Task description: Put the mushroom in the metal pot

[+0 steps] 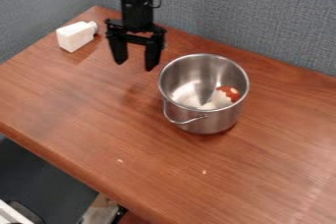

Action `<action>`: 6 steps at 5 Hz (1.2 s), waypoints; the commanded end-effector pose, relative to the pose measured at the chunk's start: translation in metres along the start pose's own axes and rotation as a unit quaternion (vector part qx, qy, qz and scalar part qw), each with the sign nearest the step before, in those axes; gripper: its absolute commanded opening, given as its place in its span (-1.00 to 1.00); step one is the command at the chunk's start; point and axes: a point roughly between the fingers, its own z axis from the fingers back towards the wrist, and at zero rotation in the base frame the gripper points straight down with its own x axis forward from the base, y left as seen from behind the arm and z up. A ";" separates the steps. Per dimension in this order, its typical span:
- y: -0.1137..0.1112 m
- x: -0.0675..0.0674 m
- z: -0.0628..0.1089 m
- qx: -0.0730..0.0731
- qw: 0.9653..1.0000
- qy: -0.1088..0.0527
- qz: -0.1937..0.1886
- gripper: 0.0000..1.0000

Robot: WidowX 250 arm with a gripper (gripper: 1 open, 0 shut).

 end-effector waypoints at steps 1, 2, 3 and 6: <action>-0.030 -0.004 0.027 0.009 0.999 -0.026 0.030 1.00; -0.069 -0.015 0.040 0.012 0.999 -0.027 0.044 1.00; -0.051 -0.015 0.055 0.020 0.996 -0.031 0.086 1.00; -0.061 -0.008 0.064 0.030 0.993 -0.040 0.108 1.00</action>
